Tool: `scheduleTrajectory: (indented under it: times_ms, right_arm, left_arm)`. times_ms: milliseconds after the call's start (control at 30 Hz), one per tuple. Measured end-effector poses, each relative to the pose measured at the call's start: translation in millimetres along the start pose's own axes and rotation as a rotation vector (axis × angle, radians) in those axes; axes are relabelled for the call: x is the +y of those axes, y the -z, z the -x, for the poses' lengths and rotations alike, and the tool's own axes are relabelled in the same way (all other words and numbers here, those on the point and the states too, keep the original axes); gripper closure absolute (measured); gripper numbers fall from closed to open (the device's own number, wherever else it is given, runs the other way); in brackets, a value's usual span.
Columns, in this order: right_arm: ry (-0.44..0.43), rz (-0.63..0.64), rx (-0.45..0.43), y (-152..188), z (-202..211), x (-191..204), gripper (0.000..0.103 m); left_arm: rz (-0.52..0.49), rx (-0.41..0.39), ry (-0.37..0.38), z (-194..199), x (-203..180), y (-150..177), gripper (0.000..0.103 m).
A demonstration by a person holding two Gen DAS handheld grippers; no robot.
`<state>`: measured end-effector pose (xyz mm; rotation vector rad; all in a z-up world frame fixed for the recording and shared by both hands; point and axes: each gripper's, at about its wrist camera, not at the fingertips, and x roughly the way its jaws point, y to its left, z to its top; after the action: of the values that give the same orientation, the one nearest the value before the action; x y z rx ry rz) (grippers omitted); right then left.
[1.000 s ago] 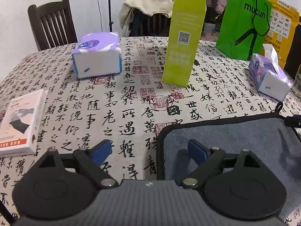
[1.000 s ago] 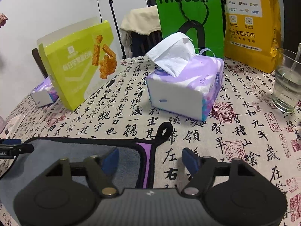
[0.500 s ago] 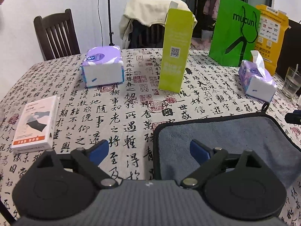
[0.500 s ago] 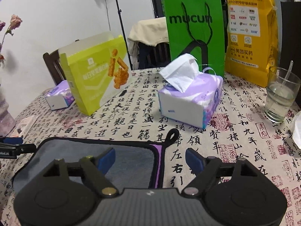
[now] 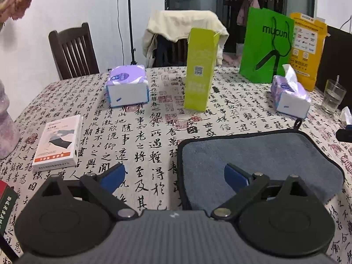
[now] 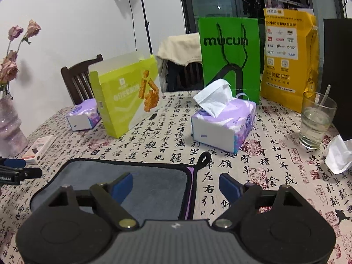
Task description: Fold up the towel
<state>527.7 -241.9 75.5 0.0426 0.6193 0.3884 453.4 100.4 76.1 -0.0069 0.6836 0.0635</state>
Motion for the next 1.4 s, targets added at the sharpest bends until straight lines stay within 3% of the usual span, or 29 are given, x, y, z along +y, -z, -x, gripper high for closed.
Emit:
scheduleTrajectory:
  times_ms: [867,1400]
  right_arm:
    - [-0.012,0.048,-0.072,42.7,66.6,20.4,0.011]
    - [-0.020,0.105,-0.095,87.6,103.0,41.8,0.009]
  left_arm:
    - [0.009,-0.087,0.022,77.8,-10.4,51.4,0.001]
    - [0.020,-0.109,0.035,110.3,-13.5,98.1,0.001]
